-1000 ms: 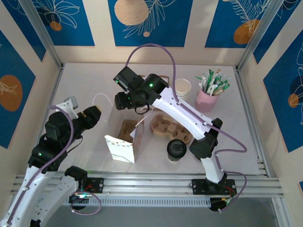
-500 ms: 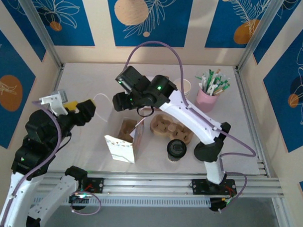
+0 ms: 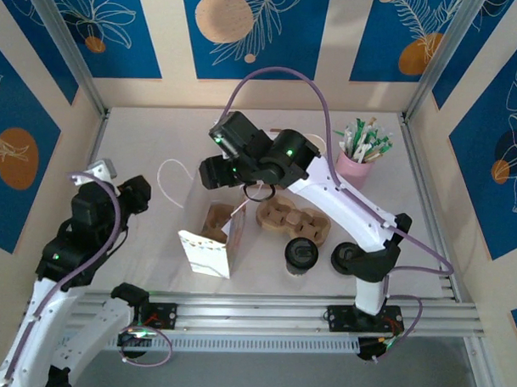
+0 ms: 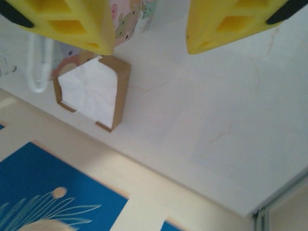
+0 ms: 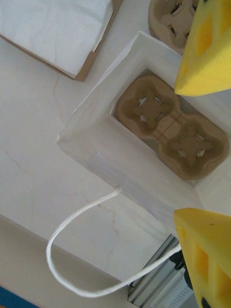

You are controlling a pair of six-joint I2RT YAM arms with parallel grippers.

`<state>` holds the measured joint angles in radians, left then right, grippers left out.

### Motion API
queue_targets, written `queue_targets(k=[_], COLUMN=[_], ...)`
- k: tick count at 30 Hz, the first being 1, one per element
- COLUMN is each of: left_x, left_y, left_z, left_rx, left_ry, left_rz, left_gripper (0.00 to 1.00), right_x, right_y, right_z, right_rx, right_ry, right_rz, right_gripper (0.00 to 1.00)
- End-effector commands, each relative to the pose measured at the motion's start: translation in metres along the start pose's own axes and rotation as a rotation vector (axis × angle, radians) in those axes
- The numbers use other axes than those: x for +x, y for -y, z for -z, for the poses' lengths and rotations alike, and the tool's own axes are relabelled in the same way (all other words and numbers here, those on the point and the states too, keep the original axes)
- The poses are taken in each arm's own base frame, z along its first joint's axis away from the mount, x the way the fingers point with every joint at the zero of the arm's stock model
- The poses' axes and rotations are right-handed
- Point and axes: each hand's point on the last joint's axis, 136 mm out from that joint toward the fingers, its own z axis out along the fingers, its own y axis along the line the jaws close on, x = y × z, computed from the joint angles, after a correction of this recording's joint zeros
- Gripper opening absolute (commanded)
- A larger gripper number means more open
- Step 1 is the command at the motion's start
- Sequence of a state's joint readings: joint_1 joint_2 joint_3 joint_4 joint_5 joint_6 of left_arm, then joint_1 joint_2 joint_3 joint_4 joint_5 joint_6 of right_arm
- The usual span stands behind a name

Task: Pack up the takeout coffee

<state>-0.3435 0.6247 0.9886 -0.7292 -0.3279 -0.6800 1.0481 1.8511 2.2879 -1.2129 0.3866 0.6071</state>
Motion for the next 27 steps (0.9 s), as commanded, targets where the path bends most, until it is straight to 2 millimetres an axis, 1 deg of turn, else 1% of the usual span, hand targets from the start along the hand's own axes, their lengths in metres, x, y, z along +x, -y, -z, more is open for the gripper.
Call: queue_targets(k=[1, 3, 5, 10, 11, 15, 21, 24, 27], left_x=[-0.003, 0.002, 0.015, 0.074, 0.085, 0.117, 0.169, 0.188, 0.202], left_y=[-0.016, -0.019, -0.024, -0.030, -0.028, -0.027, -0.015, -0.018, -0.014], left_z=[0.003, 0.004, 0.000, -0.019, -0.023, -0.034, -0.053, -0.054, -0.054], left_rx=[-0.052, -0.053, -0.057, -0.014, 0.006, 0.042, 0.141, 0.128, 0.152], left_ry=[0.037, 0.026, -0.016, -0.185, -0.219, -0.317, -0.491, -0.545, -0.587], left_rz=[0.100, 0.120, 0.154, 0.275, 0.284, 0.308, 0.391, 0.399, 0.396], left_gripper=[0.39, 0.36, 0.33, 0.29, 0.28, 0.28, 0.25, 0.25, 0.25], right_x=[-0.002, -0.001, -0.003, -0.011, -0.013, -0.019, -0.022, -0.020, -0.016], right_y=[0.001, 0.001, 0.001, 0.005, 0.008, 0.022, 0.052, 0.064, 0.076], right_z=[0.014, 0.014, 0.015, 0.023, 0.026, 0.033, 0.038, 0.037, 0.031], right_rx=[-0.006, -0.010, -0.009, 0.018, 0.028, 0.081, 0.132, 0.133, 0.103], right_ry=[0.037, 0.038, 0.044, 0.092, 0.105, 0.152, 0.164, 0.154, 0.123], right_rz=[-0.010, -0.014, -0.019, -0.028, -0.038, -0.081, -0.173, -0.219, -0.276], right_gripper=[0.64, 0.63, 0.63, 0.63, 0.63, 0.68, 0.73, 0.75, 0.76])
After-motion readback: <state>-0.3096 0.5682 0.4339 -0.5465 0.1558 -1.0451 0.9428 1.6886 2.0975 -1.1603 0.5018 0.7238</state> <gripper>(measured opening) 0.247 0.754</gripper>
